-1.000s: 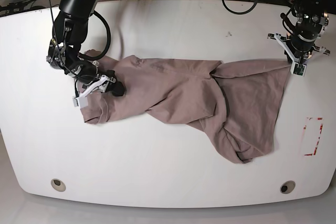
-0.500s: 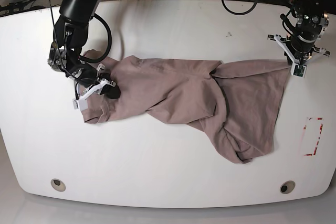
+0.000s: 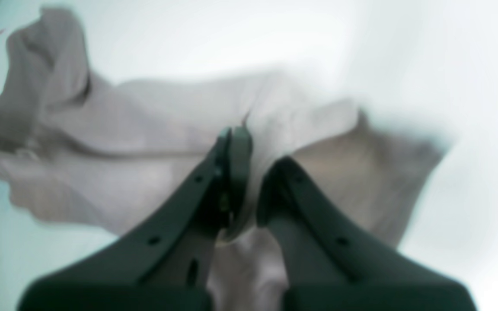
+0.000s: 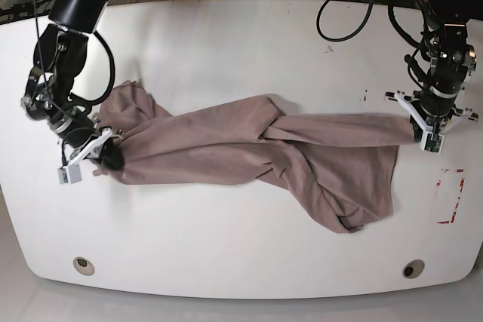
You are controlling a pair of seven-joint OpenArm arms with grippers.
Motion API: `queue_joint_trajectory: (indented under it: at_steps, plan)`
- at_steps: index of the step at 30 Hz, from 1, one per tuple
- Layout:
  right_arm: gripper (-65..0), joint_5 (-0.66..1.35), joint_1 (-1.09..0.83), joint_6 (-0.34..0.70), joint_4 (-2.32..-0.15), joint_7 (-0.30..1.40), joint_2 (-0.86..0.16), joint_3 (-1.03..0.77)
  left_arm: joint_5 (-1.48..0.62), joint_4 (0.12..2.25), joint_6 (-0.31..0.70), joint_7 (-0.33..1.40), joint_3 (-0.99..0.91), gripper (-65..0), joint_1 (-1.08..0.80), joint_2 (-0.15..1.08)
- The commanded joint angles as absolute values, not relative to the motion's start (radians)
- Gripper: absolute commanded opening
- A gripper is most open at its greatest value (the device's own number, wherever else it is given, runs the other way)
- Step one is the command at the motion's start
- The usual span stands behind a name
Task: Fold the T-shirt properly
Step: 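Lift and shake the shirt with both grippers, then lay it flat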
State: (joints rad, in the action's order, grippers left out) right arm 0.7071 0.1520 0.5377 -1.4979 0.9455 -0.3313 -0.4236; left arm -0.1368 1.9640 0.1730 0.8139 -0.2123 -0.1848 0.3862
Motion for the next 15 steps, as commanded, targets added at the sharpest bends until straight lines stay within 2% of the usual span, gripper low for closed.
queue_joint_trajectory:
  at_steps: [1, 6, 10, 15]
  plan:
    - [-65.0, 0.733, 0.237, 0.542, -1.520, 0.912, -0.384, -0.427, -0.120, 1.982, 0.163, 0.792, -0.186, -64.4, -0.125, 0.403]
    - [-65.0, 0.731, 0.371, 0.542, -1.492, 0.912, -0.433, -0.417, -0.018, 1.982, 0.163, 0.829, -0.116, -64.4, 0.001, 0.400]
    - [-65.0, 0.731, 0.526, 0.542, -1.377, 0.912, -0.487, -0.354, -0.005, 1.982, 0.165, 0.912, -0.096, -64.4, 0.128, 0.400]
    - [-65.0, 0.731, 0.713, 0.542, -1.247, 0.912, -0.504, -0.318, -0.002, 1.980, 0.165, 0.918, -0.097, -64.3, 0.223, 0.400]
